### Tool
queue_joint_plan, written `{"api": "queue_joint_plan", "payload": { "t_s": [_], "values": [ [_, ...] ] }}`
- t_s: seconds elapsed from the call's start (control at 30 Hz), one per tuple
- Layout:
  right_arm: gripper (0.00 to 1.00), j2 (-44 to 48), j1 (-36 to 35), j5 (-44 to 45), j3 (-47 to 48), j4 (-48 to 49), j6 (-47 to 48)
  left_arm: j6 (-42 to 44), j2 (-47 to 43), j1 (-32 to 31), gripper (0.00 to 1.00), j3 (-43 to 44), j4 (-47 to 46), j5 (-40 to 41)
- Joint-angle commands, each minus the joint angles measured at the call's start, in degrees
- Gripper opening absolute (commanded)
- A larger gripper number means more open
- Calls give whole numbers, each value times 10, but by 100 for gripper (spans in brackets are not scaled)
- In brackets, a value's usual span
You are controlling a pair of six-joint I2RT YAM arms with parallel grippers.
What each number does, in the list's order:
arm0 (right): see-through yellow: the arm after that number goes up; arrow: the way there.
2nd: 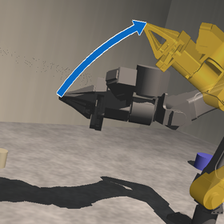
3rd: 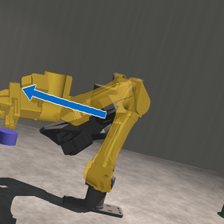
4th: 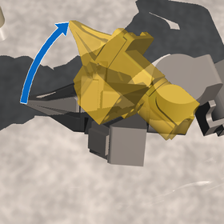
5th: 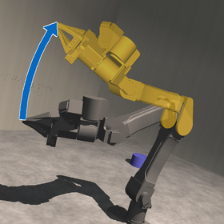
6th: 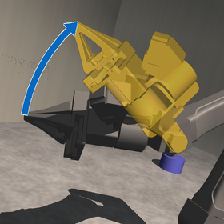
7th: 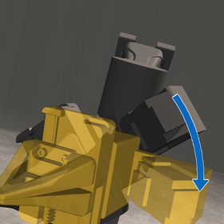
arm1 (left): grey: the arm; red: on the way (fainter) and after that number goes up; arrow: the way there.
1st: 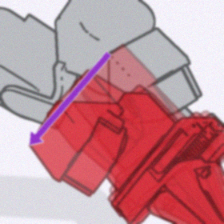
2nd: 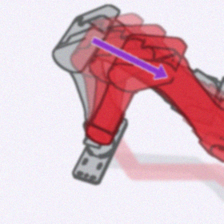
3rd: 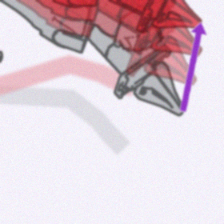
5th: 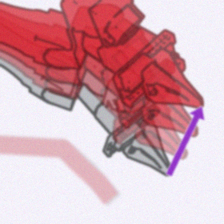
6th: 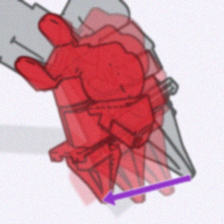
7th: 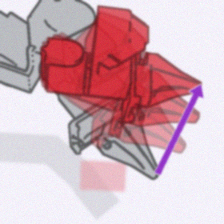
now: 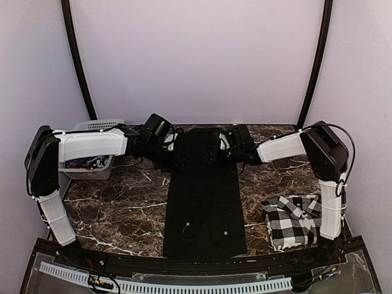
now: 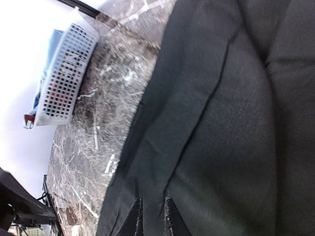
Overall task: Fold and stack the long sleeve shirts
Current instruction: Smooth out the rectangle-folded shirt at the center of the board.
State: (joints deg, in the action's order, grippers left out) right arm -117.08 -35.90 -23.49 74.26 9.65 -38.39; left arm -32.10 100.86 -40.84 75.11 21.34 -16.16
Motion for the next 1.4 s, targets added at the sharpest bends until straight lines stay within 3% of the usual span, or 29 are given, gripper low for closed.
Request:
{"api": "queue_joint_plan", "payload": {
  "t_s": [0.0, 0.3, 0.67, 1.03, 1.37],
  "values": [
    [12, -60, 17, -45, 34, 72, -50, 12, 71, 17, 44, 72, -74, 25],
    [10, -137, 46, -43, 67, 91, -127, 18, 245, 42, 42, 220, -171, 39],
    [12, -82, 49, -20, 91, 29, -100, -12, 452, 73, 40, 437, -138, 17],
    [12, -130, 70, -23, 123, -7, -79, -65, 535, 105, 37, 524, -127, -16],
    [13, -146, 92, -30, 142, -75, -33, -18, 538, 112, 39, 598, -73, -32]
  ]
}}
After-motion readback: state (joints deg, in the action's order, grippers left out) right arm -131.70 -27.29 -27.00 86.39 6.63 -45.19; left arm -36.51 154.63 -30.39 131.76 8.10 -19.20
